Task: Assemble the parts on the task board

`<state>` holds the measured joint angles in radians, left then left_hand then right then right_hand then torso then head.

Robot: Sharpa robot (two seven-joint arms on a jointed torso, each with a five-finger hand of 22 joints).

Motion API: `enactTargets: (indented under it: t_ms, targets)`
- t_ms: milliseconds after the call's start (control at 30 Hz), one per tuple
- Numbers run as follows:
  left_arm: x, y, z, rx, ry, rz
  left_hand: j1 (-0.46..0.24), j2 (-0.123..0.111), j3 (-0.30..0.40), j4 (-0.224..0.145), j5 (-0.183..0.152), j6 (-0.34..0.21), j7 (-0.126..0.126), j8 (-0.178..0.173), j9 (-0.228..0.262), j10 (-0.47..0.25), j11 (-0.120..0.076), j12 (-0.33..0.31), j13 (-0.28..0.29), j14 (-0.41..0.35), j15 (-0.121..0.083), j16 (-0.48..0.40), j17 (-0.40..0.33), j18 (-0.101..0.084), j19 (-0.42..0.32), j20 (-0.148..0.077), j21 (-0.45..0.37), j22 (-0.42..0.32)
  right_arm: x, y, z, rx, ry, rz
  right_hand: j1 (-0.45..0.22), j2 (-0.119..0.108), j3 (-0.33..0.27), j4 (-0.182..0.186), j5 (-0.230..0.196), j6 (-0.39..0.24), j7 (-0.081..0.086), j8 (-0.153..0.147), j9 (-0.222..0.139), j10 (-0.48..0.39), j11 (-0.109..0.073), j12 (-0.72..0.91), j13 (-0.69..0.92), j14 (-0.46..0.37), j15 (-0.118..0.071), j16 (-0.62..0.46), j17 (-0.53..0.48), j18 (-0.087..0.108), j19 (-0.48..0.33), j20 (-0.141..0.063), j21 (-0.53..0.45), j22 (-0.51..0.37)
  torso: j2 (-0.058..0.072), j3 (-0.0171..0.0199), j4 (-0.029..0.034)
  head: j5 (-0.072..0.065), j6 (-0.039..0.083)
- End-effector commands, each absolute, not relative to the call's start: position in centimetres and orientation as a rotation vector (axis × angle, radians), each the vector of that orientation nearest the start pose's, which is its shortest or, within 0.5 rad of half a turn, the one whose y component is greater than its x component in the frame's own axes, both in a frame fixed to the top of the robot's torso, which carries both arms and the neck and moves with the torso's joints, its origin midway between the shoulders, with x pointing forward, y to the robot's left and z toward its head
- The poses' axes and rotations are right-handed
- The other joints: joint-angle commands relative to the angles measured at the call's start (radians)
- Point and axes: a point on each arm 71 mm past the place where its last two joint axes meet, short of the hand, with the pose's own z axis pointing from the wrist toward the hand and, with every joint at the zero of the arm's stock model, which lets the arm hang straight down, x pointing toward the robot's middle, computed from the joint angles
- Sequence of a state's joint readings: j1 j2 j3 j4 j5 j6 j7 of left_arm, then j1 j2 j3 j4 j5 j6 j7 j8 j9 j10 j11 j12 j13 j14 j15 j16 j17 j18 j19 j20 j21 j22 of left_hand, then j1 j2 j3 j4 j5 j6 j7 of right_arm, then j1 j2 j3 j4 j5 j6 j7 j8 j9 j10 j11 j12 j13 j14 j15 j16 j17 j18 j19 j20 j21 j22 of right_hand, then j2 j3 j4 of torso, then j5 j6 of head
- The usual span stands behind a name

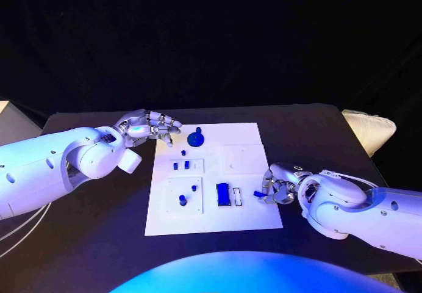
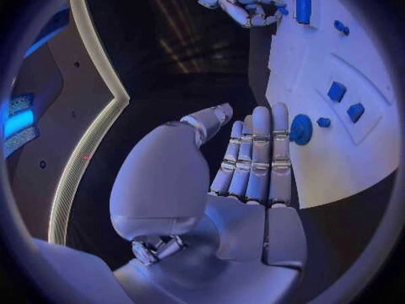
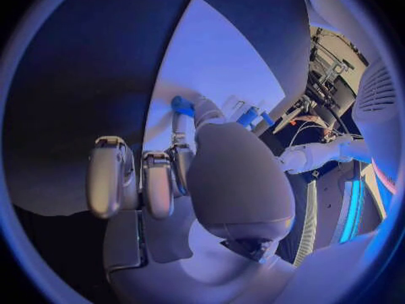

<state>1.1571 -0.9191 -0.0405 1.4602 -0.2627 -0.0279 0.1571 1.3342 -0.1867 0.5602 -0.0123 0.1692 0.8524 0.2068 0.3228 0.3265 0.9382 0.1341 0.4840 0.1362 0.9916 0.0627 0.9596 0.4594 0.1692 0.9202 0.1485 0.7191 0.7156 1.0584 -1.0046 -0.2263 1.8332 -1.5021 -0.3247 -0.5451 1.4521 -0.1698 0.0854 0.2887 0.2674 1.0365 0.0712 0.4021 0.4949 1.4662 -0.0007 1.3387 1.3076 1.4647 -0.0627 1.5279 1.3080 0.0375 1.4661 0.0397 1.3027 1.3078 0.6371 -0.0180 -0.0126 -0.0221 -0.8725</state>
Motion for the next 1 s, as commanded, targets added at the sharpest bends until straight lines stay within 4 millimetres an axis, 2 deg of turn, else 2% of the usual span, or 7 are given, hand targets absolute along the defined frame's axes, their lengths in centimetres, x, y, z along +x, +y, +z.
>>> enactTargets:
  t_ms: [33, 67, 267, 367, 467, 733, 1000]
  targets:
    - [47.9, 24.7, -21.5, -0.937, 1.843, -1.437, 0.001, 0.008, -0.001, 0.007, 0.002, -0.006, -0.001, 0.006, -0.001, -0.007, 0.003, 0.004, -0.002, -0.004, 0.002, 0.0, -0.001, 0.014, -0.001, 0.008, -0.004, -0.001, 35.5, -21.9, -29.9, -0.021, 2.128, 0.296, 0.02, 0.011, 0.039, 0.0, 0.046, 0.007, -0.003, -0.008, -0.118, 0.006, -0.008, -0.001, 0.143, 0.09, -0.01, -0.002, 0.203, 0.006, 0.06, -0.007, 0.005, 0.204, 0.001, 0.0008, 0.0005, 0.002, 0.0]
    - [47.9, 24.7, -21.5, -0.937, 1.843, -1.437, 0.001, 0.008, -0.001, 0.007, 0.002, -0.006, -0.001, 0.006, -0.001, -0.007, 0.003, 0.004, -0.002, -0.004, 0.002, 0.0, -0.001, 0.014, -0.001, 0.008, -0.004, -0.001, 35.5, -21.9, -29.9, -0.01, 2.125, 0.304, 0.007, 0.005, 0.08, 0.002, 0.107, 0.01, -0.003, -0.012, -0.12, 0.007, -0.009, 0.0, 0.144, 0.091, -0.011, -0.001, 0.205, 0.006, 0.061, -0.008, 0.008, 0.205, 0.001, 0.0008, 0.0006, 0.001, 0.0]
    - [47.9, 24.7, -21.5, -0.937, 1.843, -1.436, 0.001, 0.008, -0.001, 0.007, 0.002, -0.006, -0.001, 0.006, -0.001, -0.007, 0.003, 0.004, -0.002, -0.004, 0.002, 0.0, -0.001, 0.014, -0.001, 0.008, -0.004, -0.001, 35.2, -21.5, -29.5, 0.081, 2.106, 0.385, -0.06, -0.024, 0.268, -0.006, 0.263, 0.006, -0.003, -0.011, -0.11, 0.012, -0.009, 0.006, 0.148, 0.093, -0.012, 0.006, 0.215, 0.003, 0.065, -0.01, 0.023, 0.209, 0.0, 0.0007, -0.0004, 0.003, 0.0]
    - [47.9, 24.7, -21.5, -0.937, 1.844, -1.436, 0.001, 0.008, -0.001, 0.007, 0.002, -0.006, -0.001, 0.006, -0.001, -0.007, 0.003, 0.004, -0.002, -0.004, 0.002, 0.0, -0.001, 0.014, -0.001, 0.008, -0.004, -0.001, 35.1, -21.4, -29.1, 0.144, 2.098, 0.431, -0.084, -0.043, 0.341, -0.021, 0.245, 0.002, -0.004, 0.001, -0.096, 0.017, -0.01, 0.012, 0.151, 0.095, -0.013, 0.01, 0.221, 0.001, 0.067, -0.011, 0.035, 0.212, 0.0, 0.0005, 0.0002, 0.002, 0.0]
    - [47.9, 24.6, -21.5, -0.937, 1.844, -1.437, 0.001, 0.008, -0.001, 0.007, 0.002, -0.006, -0.001, 0.006, -0.001, -0.007, 0.003, 0.004, -0.002, -0.004, 0.002, 0.0, -0.001, 0.014, -0.001, 0.008, -0.004, -0.001, 35.3, -21.3, -28.5, 0.211, 2.076, 0.474, -0.112, -0.054, 0.368, -0.027, 0.223, 0.005, -0.007, 0.011, -0.086, 0.023, -0.012, 0.024, 0.157, 0.097, -0.014, 0.015, 0.226, -0.001, 0.069, -0.012, 0.048, 0.215, 0.0, -0.0005, 0.0001, -0.001, 0.0]
    - [48.0, 24.5, -21.5, -0.936, 1.847, -1.439, 0.001, 0.009, 0.0, 0.008, 0.003, -0.007, -0.001, 0.007, -0.002, -0.008, 0.003, 0.005, -0.002, -0.004, 0.002, 0.0, -0.001, 0.014, 0.0, 0.008, -0.005, -0.001, 35.5, -20.9, -27.2, 0.333, 2.059, 0.541, -0.143, -0.066, 0.384, -0.036, 0.189, 0.008, -0.011, 0.02, -0.076, 0.029, -0.015, 0.034, 0.163, 0.098, -0.016, 0.018, 0.231, -0.003, 0.071, -0.014, 0.061, 0.217, 0.001, -0.0009, 0.0006, -0.002, 0.0]
    - [47.9, 24.4, -21.5, -0.935, 1.849, -1.441, 0.001, 0.009, 0.0, 0.008, 0.003, -0.007, -0.001, 0.007, -0.002, -0.008, 0.003, 0.005, -0.002, -0.004, 0.002, 0.0, -0.001, 0.014, 0.0, 0.008, -0.005, -0.001, 35.4, -19.7, -27.6, 0.418, 2.137, 0.58, -0.183, -0.076, 0.377, -0.035, 0.17, 0.009, -0.011, 0.025, -0.07, 0.031, -0.015, 0.038, 0.165, 0.098, -0.016, 0.018, 0.231, -0.003, 0.071, -0.014, 0.061, 0.217, 0.001, -0.0009, 0.0009, -0.004, 0.0]
